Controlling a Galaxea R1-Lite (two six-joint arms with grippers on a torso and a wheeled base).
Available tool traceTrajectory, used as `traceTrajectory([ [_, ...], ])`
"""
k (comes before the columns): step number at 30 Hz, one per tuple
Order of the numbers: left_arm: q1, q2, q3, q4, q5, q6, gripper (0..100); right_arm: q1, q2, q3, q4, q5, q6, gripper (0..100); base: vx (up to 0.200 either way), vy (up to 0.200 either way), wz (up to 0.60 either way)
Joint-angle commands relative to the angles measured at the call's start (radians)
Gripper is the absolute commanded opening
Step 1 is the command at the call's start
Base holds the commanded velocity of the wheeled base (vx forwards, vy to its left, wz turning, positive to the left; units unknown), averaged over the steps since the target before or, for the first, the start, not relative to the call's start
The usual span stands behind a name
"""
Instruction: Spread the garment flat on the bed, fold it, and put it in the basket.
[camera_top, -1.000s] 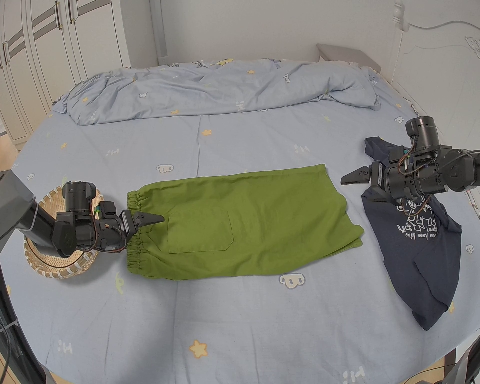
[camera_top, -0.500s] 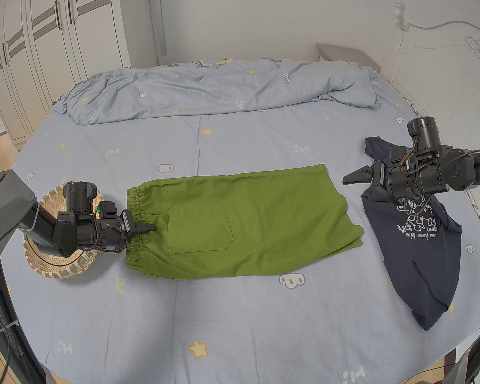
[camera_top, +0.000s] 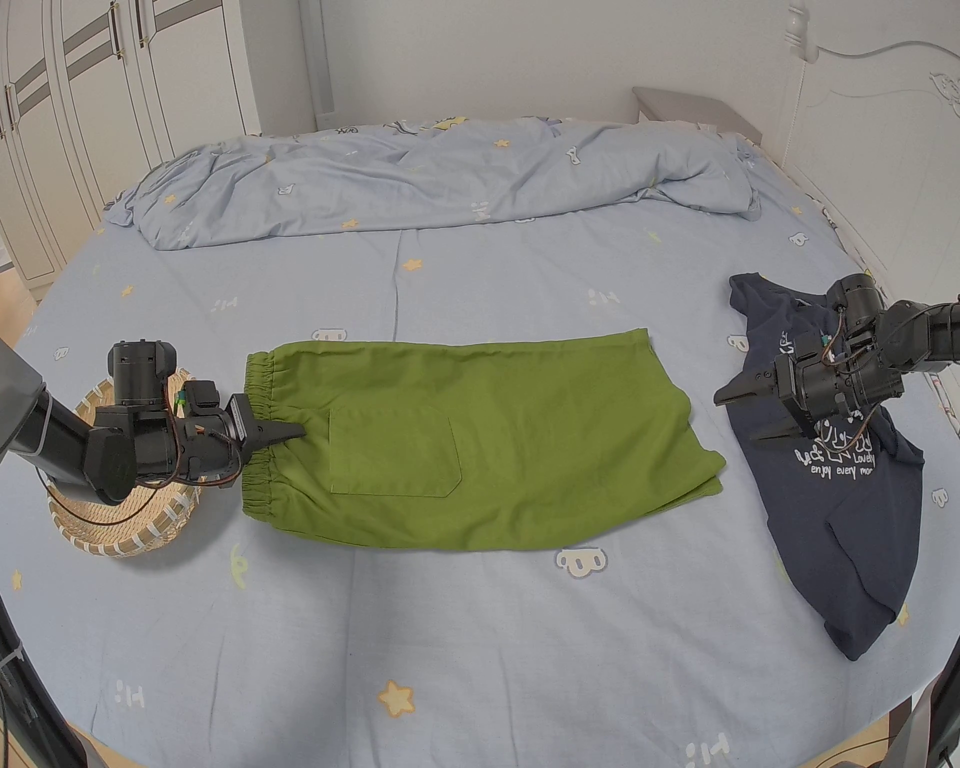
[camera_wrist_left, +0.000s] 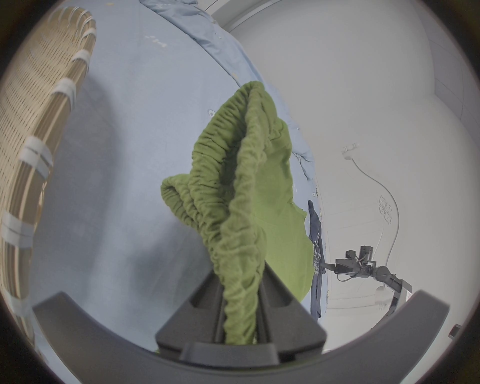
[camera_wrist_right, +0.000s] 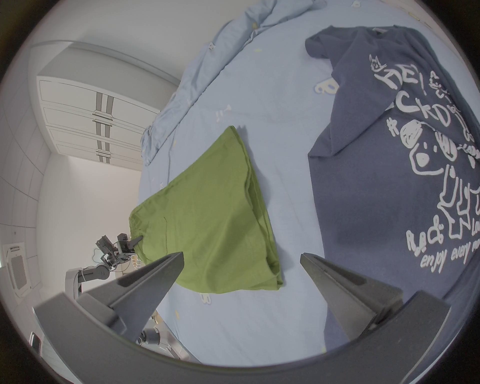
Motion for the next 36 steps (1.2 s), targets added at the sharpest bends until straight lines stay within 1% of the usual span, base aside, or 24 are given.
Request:
traceTrajectory([
  [1,0.003,-0.018,0.001,-0.001,0.0,-0.001,0,-0.008,0.096,-0.022,0.014,0.006,-0.027,100,0.0,0.0,0.0],
  [5,0.002,-0.016,0.001,-0.001,0.0,-0.001,0,-0.004,0.119,-0.024,0.012,0.012,-0.027,100,0.0,0.0,0.0],
  [9,0.0,-0.015,0.001,-0.001,0.0,-0.001,0,0.026,0.127,-0.015,0.012,0.04,-0.031,100,0.0,0.0,0.0],
  [17,0.0,-0.013,0.001,-0.001,0.0,-0.001,0,0.055,0.136,0.004,0.012,0.081,-0.041,100,0.0,0.0,0.0],
  [28,0.0,-0.012,0.001,-0.001,0.0,-0.001,0,0.072,0.15,0.011,0.009,0.081,-0.047,100,0.0,0.0,0.0],
  [36,0.002,-0.012,0.001,-0.001,0.0,0.0,0,0.07,0.157,0.011,0.009,0.081,-0.047,100,0.0,0.0,0.0],
])
